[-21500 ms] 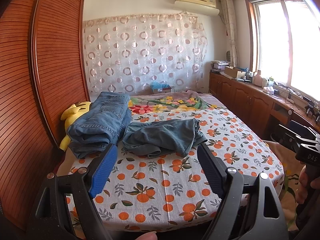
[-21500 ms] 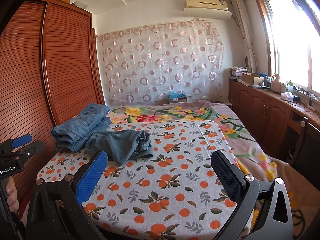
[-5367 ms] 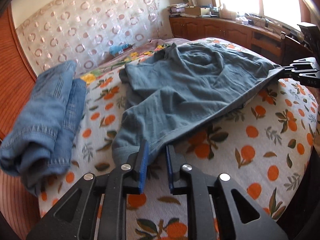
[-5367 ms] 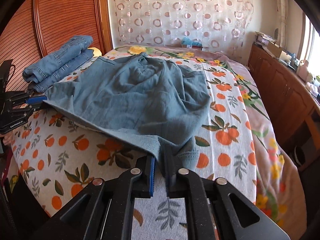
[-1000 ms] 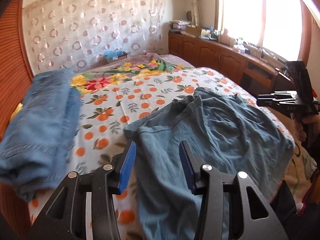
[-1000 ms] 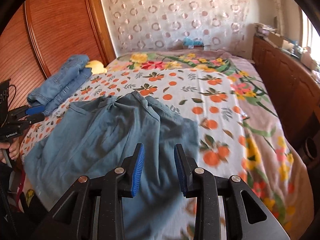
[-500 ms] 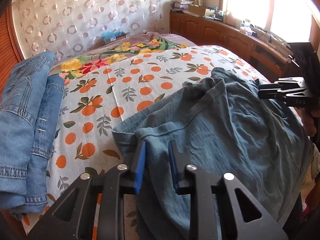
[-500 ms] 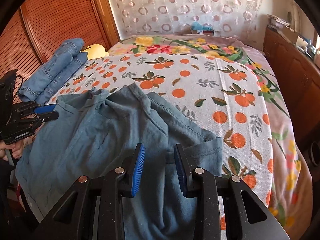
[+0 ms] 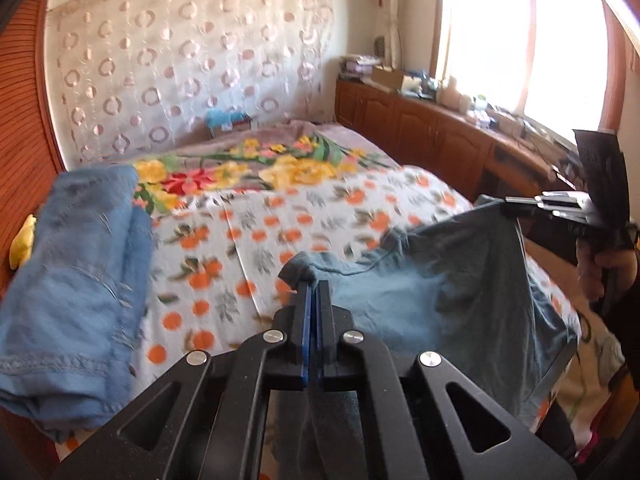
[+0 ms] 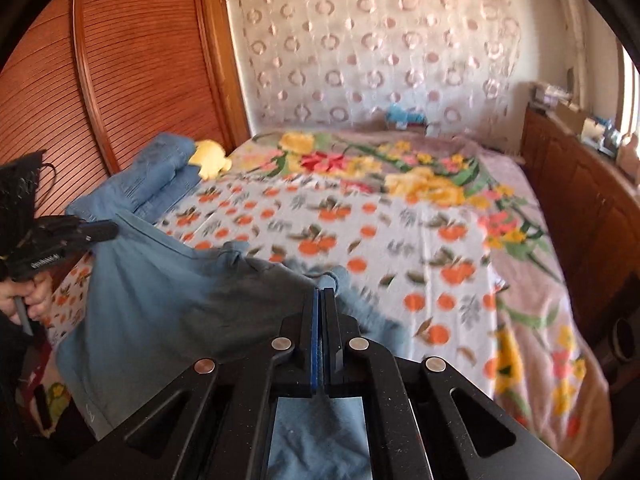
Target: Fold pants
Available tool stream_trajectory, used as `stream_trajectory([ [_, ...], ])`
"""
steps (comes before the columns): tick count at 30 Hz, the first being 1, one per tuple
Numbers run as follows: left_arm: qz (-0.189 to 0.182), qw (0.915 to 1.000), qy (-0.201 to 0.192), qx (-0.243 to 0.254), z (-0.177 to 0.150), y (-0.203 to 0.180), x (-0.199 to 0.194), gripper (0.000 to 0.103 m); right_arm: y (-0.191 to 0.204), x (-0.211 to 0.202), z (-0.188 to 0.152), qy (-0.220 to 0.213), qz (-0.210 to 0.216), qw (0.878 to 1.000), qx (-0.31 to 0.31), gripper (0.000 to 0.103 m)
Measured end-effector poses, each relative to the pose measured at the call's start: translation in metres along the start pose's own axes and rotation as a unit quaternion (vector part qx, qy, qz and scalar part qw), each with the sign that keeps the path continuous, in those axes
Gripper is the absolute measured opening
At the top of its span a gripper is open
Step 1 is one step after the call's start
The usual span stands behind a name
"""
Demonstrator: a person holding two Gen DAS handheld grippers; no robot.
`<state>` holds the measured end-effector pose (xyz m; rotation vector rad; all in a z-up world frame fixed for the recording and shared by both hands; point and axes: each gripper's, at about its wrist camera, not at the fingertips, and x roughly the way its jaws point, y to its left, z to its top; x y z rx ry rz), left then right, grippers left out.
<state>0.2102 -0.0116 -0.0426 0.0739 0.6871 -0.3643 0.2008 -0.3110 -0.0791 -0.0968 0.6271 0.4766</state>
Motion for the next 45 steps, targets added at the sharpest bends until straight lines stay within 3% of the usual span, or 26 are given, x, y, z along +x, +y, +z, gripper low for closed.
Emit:
stream_trajectory([
  [4,0.022,0.9996,-0.011,-0.015,0.015,0.014,0.011,0.002,-0.001,0.006,0.007,-0.016,-0.033,0.999,0.005,0.001],
  [11,0.059,0.9972,0.041,-0.021,0.001,0.032,0.06,0.002,0.011,0.062,-0.003,0.045,-0.081,0.996,-0.012,0.001],
  [14,0.058,0.9964,0.058,-0.023,-0.009,0.032,0.066,0.003,0.014,0.068,-0.006,0.06,-0.069,0.996,-0.005,0.003],
  [16,0.052,0.9964,0.063,-0.023,-0.015,0.033,0.064,0.009,0.014,0.065,-0.009,0.069,-0.072,0.995,0.001,0.007],
  [21,0.052,0.9968,0.061,-0.007,-0.038,0.025,0.041,0.036,0.02,0.035,-0.026,0.064,-0.057,0.996,0.002,0.013],
  [23,0.054,0.997,0.055,0.003,-0.051,0.019,0.024,0.04,0.018,0.017,-0.035,0.062,-0.051,0.997,0.003,0.017],
  [29,0.055,0.9975,0.044,-0.008,-0.091,0.013,-0.023,0.041,0.032,-0.02,-0.073,0.056,-0.043,0.998,0.005,0.028],
  [37,0.07,0.9953,0.048,-0.045,-0.148,0.022,-0.078,0.041,0.031,-0.04,-0.102,0.055,-0.054,0.997,0.032,0.031],
  [45,0.064,0.995,0.064,-0.041,-0.181,0.016,-0.096,0.041,0.043,-0.033,-0.108,0.06,-0.072,0.995,0.022,0.031],
])
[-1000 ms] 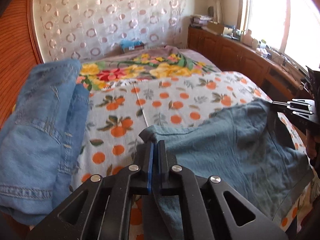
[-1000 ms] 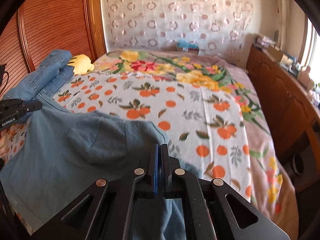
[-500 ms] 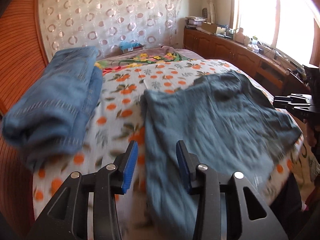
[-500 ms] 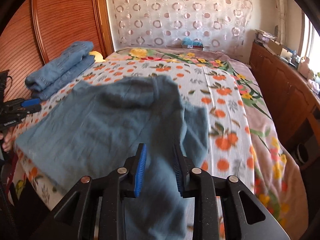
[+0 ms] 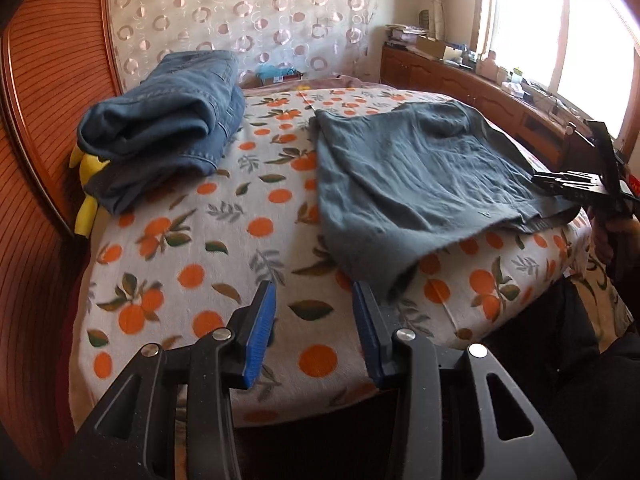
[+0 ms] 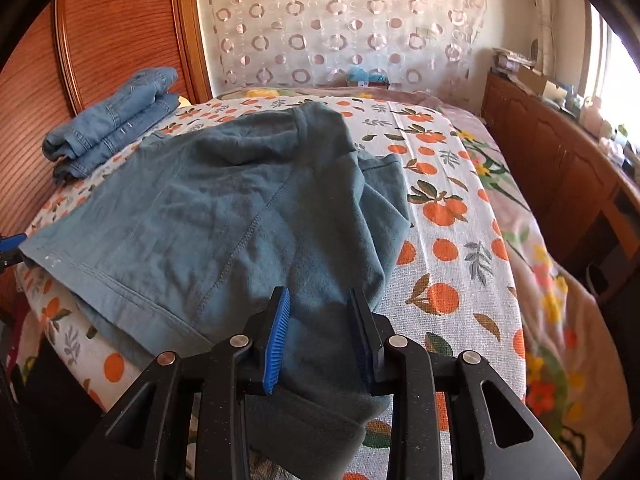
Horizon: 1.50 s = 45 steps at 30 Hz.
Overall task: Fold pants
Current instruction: 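Lower the pants onto the bed and open both grippers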
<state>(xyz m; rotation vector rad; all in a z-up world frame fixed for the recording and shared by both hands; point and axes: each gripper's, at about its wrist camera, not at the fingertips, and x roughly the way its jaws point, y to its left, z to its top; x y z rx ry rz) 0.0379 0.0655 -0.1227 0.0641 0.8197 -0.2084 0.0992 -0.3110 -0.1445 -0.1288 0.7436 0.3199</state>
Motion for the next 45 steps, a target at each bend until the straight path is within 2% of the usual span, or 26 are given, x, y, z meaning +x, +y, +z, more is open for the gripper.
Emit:
stream_trajectory([
  [6,-0.032,0.9994,-0.007,-0.007,0.002,-0.01,0.003,0.041,0.006,0.002,-0.01,-0.023,-0.011,0.999,-0.021,0.036],
  [11,-0.059,0.9982,-0.007,-0.003,-0.001,-0.022,0.004,0.041,0.002,0.0,-0.017,-0.041,-0.008,0.999,-0.008,0.037],
  [19,-0.019,0.9988,-0.001,-0.045,-0.001,-0.011,0.017,0.041,0.004,0.001,-0.022,-0.049,-0.012,0.999,-0.013,0.037],
  [20,-0.026,0.9981,-0.008,-0.056,-0.001,-0.007,0.016,0.039,0.004,0.001,-0.022,-0.05,-0.011,0.999,-0.014,0.038],
  [21,-0.03,0.9974,-0.015,-0.064,-0.001,-0.004,0.014,0.027,0.004,0.001,-0.022,-0.051,-0.011,0.999,-0.013,0.038],
  [24,-0.037,0.9958,-0.026,-0.08,0.001,0.001,0.011,0.009,0.003,0.001,-0.022,-0.051,-0.011,0.999,-0.014,0.038],
  [29,-0.012,0.9943,-0.049,-0.094,0.001,0.006,0.005,0.006,0.001,0.0,-0.019,-0.039,-0.001,0.999,-0.017,0.038],
  [31,-0.001,0.9953,-0.039,-0.088,-0.001,0.008,0.008,0.006,0.0,-0.002,-0.018,-0.032,0.004,0.999,-0.016,0.038],
  [35,-0.003,0.9967,-0.014,-0.08,-0.007,0.006,0.013,0.014,-0.002,-0.012,-0.02,-0.02,0.014,1.0,-0.007,0.038],
  [42,-0.011,0.996,-0.046,-0.076,-0.004,0.007,-0.014,0.039,-0.006,-0.04,-0.033,-0.023,0.018,0.999,0.015,0.038],
  [45,-0.016,0.9949,-0.063,-0.077,0.003,0.004,-0.025,0.042,-0.006,-0.047,-0.038,-0.021,0.023,0.999,0.02,0.038],
])
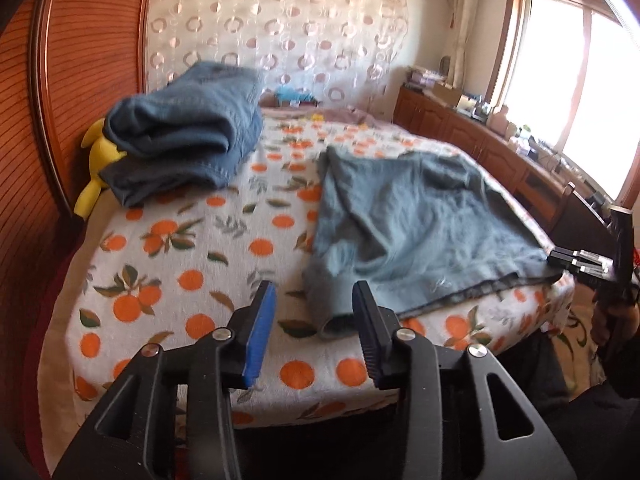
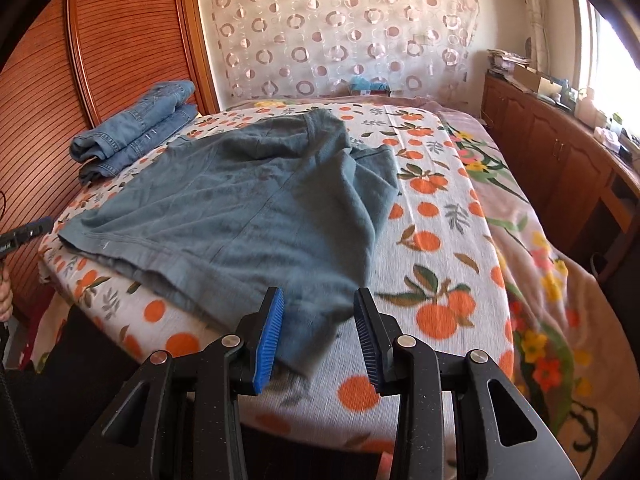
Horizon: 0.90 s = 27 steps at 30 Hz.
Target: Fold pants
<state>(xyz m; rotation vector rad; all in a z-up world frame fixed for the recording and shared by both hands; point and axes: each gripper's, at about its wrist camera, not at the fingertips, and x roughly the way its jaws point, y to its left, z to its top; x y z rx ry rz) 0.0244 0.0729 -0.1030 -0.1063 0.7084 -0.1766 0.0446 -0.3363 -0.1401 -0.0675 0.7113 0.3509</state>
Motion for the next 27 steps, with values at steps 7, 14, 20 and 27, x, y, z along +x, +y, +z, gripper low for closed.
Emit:
stream_trajectory([
  [7,-0.021,0.9994,0.003,0.029,0.011,-0.026,0.014,0.043,0.002,0.003,-0.008,0.02,-0.004,1.0,-0.006,0.039],
  [14,-0.003,0.9982,0.034,0.049,0.013,-0.038,0.048,0.043,0.007,0.004,-0.006,0.023,-0.018,0.999,-0.02,0.041],
  [20,0.017,0.9974,0.057,0.04,0.009,-0.028,0.061,0.043,0.002,-0.001,-0.009,0.031,0.013,0.999,-0.009,0.018],
  [27,0.026,0.9972,0.066,0.023,0.002,-0.016,0.064,0.043,-0.004,-0.02,-0.012,0.036,0.031,0.999,-0.002,0.008],
])
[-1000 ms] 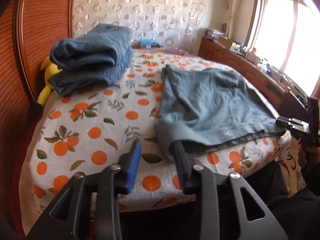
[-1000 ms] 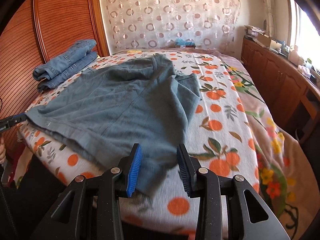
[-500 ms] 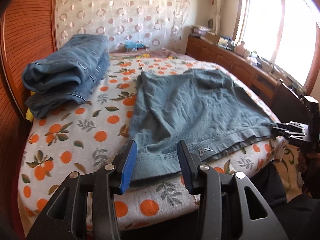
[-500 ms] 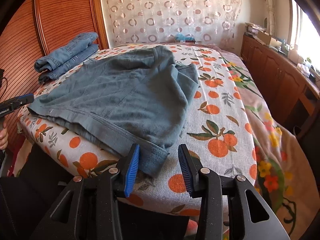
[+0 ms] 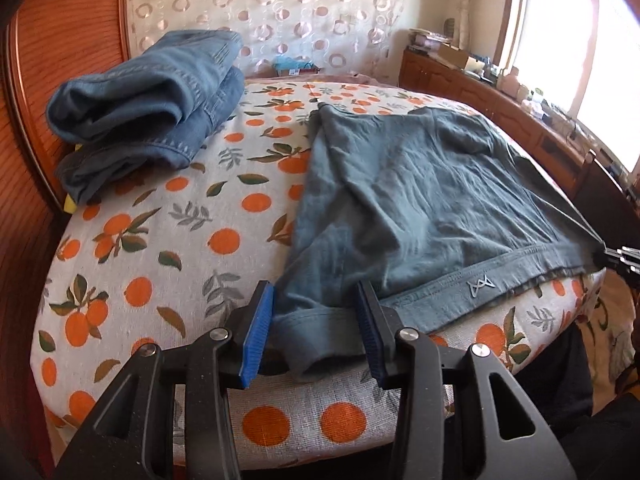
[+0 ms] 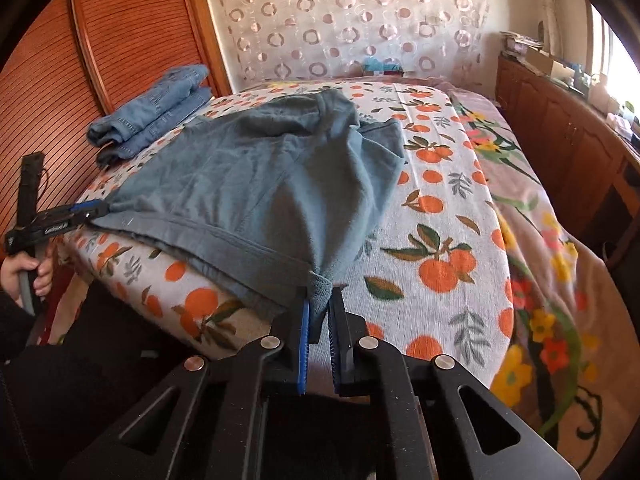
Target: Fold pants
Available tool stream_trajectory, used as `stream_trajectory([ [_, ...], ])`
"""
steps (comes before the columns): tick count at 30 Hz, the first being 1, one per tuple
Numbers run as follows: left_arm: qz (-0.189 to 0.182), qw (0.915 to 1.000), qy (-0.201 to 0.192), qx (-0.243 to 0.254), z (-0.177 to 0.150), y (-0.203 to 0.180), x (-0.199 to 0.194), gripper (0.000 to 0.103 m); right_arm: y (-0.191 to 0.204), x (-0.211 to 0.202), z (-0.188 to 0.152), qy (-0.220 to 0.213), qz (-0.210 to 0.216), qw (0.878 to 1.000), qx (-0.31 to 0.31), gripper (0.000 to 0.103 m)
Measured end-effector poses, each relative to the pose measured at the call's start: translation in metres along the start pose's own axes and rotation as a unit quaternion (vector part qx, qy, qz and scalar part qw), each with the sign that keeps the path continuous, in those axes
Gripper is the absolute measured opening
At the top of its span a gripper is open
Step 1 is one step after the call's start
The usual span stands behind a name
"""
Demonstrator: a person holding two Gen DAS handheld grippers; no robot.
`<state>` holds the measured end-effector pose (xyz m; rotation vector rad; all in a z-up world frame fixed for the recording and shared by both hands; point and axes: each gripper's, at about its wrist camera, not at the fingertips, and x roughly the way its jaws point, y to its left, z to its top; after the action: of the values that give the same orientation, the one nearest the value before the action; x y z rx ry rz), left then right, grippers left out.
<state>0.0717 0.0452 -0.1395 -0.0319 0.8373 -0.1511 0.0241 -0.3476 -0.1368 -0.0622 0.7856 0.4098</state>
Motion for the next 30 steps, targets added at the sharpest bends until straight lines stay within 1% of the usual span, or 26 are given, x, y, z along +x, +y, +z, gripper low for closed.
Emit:
stream_trajectory([
  [4,-0.002,1.0,-0.003,-0.009,-0.002,0.003,-0.002,0.043,0.002,-0.002,-0.005,0.007,-0.005,1.0,0.001,0.009],
  [7,-0.003,0.9999,-0.003,-0.01,-0.004,0.004,-0.003,0.043,-0.001,0.0,-0.005,0.005,-0.007,1.0,0.02,0.016],
  [12,-0.005,0.9999,-0.005,-0.013,-0.008,0.006,-0.007,0.043,0.0,0.002,-0.008,0.008,-0.006,0.999,0.036,0.02],
  [13,-0.006,0.9999,-0.007,-0.011,-0.009,0.005,-0.007,0.042,0.0,0.001,-0.01,0.006,-0.005,0.999,0.039,0.021],
  [15,-0.017,0.9997,-0.01,-0.011,-0.011,0.004,-0.009,0.03,0.0,0.0,-0.01,0.005,-0.004,0.999,0.043,0.022],
  [16,-0.017,0.9997,-0.012,-0.013,-0.012,0.003,-0.009,0.029,0.0,0.0,-0.011,0.005,-0.004,0.999,0.045,0.023],
  [17,-0.015,0.9997,-0.014,-0.013,-0.012,0.003,-0.01,0.025,0.001,-0.001,-0.011,0.004,-0.005,0.999,0.047,0.023],
  [18,-0.013,0.9997,-0.018,-0.014,-0.011,0.003,-0.011,0.013,0.001,-0.001,-0.011,0.003,-0.006,0.999,0.048,0.023],
  [19,-0.011,0.9995,-0.021,-0.019,-0.01,0.004,-0.013,0.011,0.0,-0.001,-0.011,0.003,-0.007,0.999,0.048,0.023],
  [21,-0.019,0.9989,-0.027,-0.034,-0.009,0.009,-0.015,0.008,0.0,-0.001,-0.012,0.001,-0.004,0.999,0.05,0.023],
  [23,-0.018,0.9981,-0.04,-0.043,-0.009,0.012,-0.021,0.007,-0.002,-0.001,-0.012,0.001,0.002,0.998,0.057,0.023],
  [24,-0.02,0.9979,-0.041,-0.045,-0.009,0.013,-0.024,0.007,-0.003,-0.001,-0.011,0.002,0.005,0.998,0.059,0.023],
  [25,-0.025,0.9977,-0.04,-0.048,-0.01,0.013,-0.026,0.007,-0.004,-0.001,-0.011,0.003,0.008,0.998,0.059,0.012],
  [26,-0.028,0.9977,-0.038,-0.047,-0.011,0.013,-0.028,0.007,-0.004,0.001,-0.011,0.007,0.013,0.998,0.057,0.009],
  [28,-0.03,0.9982,-0.031,-0.042,-0.013,0.01,-0.031,0.007,-0.004,-0.001,-0.011,0.003,0.007,0.999,0.052,0.005],
  [30,-0.035,0.9985,-0.023,-0.035,-0.018,0.006,-0.035,0.007,-0.007,-0.006,-0.009,-0.004,0.007,0.998,0.056,0.004],
])
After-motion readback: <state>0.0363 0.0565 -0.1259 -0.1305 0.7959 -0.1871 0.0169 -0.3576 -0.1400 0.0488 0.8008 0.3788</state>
